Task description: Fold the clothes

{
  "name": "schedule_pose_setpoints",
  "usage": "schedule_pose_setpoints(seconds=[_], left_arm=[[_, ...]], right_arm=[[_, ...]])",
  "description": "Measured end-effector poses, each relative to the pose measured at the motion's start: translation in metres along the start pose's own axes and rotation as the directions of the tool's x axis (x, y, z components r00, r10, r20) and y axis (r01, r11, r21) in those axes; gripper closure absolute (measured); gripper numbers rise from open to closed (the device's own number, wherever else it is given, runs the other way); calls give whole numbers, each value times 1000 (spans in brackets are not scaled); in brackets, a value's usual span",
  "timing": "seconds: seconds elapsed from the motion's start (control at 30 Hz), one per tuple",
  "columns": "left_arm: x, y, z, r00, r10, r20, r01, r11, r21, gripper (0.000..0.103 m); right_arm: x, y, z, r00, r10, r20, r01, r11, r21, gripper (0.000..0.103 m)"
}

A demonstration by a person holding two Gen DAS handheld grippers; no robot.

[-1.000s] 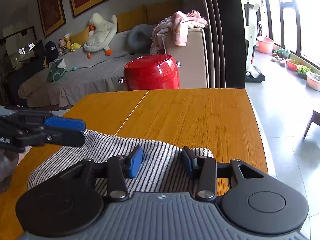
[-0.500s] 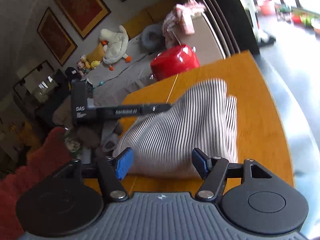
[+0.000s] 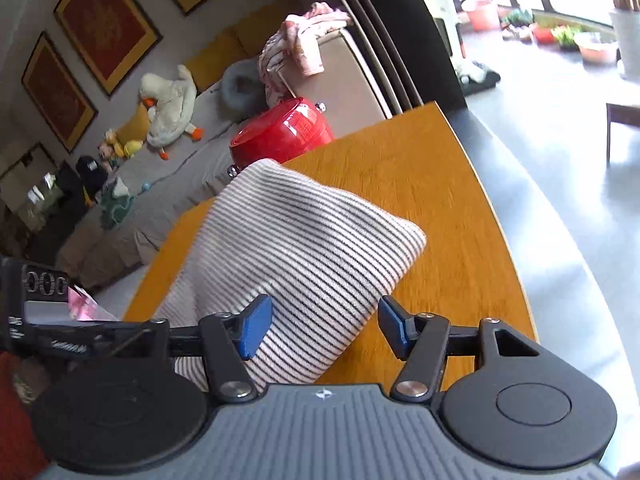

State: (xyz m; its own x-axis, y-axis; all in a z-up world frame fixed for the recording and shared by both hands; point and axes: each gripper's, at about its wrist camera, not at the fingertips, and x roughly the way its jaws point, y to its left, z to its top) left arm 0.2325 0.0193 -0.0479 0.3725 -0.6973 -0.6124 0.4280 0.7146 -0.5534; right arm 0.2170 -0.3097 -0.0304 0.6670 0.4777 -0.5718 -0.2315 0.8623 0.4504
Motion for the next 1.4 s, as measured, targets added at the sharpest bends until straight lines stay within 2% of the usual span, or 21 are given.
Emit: schedule_pose_setpoints(seconds=[0.07,0.13,0.23,0.33,0.37,0.43,0.53,0.6,0.67,0.73,0.8,0.87,0.9,0.93,0.97,1.0,1.1,1.17,1.27,1.37,1.4], left_arm=[[1,-11,-9,999,-34,-14,34,999,5,27],[5,-26,-19,995,-87,-47,88,996,25,28],[-7,-47,-25,993,-108,-41,113,986,120,26],[-33,-51,-24,995,-85,45,77,984,161,19],[-44,-50,-23,994,-71,84,57,985,160,18],[-41,-37,-18,995,-24,98,13,993,115,19],[-33,-18,-12,993,49,108,-54,998,40,29],[-28,-5,-8,989,98,111,-98,995,-10,49],[-23,8,-3,983,148,112,-142,988,-60,59],[-18,21,1,974,196,110,-184,977,-109,61],[-15,22,2,976,187,111,-175,979,-104,63],[-16,19,0,977,182,112,-173,981,-90,64],[-17,18,-1,977,180,112,-172,982,-82,64],[-16,16,-2,978,179,110,-172,982,-75,64],[-16,12,-5,980,168,105,-162,984,-71,65],[-12,9,-6,984,148,100,-142,988,-68,66],[1,-7,-11,992,95,82,-93,995,-33,66],[12,-23,-15,994,82,70,-84,996,19,66],[22,-28,-16,998,35,52,-36,999,20,65],[26,-31,-17,999,20,50,-21,999,27,63],[26,-31,-17,998,21,52,-23,999,28,63]], right_arm=[[5,13,9,997,-70,33,74,988,-137,41],[6,27,14,988,-130,80,147,953,-266,41],[-4,41,18,980,-155,124,189,918,-349,41],[-27,49,14,984,-99,149,148,919,-365,36],[-36,52,10,985,-77,151,129,919,-371,36],[-51,61,0,989,-29,147,86,915,-393,35],[-65,79,-21,992,41,118,15,899,-438,32],[-60,96,-36,993,69,101,-12,876,-482,31],[-46,116,-53,992,72,100,-4,832,-555,28],[-27,132,-68,995,59,84,4,793,-610,27],[-8,147,-85,997,32,68,21,748,-663,26],[2,154,-97,994,-7,108,83,689,-720,30],[0,151,-94,993,-12,120,94,695,-713,49],[-2,148,-90,991,-15,130,102,705,-701,57],[-9,140,-80,993,-1,117,78,749,-658,75],[-16,131,-68,995,16,103,50,792,-609,85],[-41,101,-29,991,72,111,-17,903,-430,93],[-55,87,-3,979,144,144,-94,946,-309,95],[-67,74,24,955,247,164,-212,956,-203,95],[-47,72,26,944,318,87,-305,942,-141,95],[-41,68,22,946,317,68,-308,943,-124,95]])
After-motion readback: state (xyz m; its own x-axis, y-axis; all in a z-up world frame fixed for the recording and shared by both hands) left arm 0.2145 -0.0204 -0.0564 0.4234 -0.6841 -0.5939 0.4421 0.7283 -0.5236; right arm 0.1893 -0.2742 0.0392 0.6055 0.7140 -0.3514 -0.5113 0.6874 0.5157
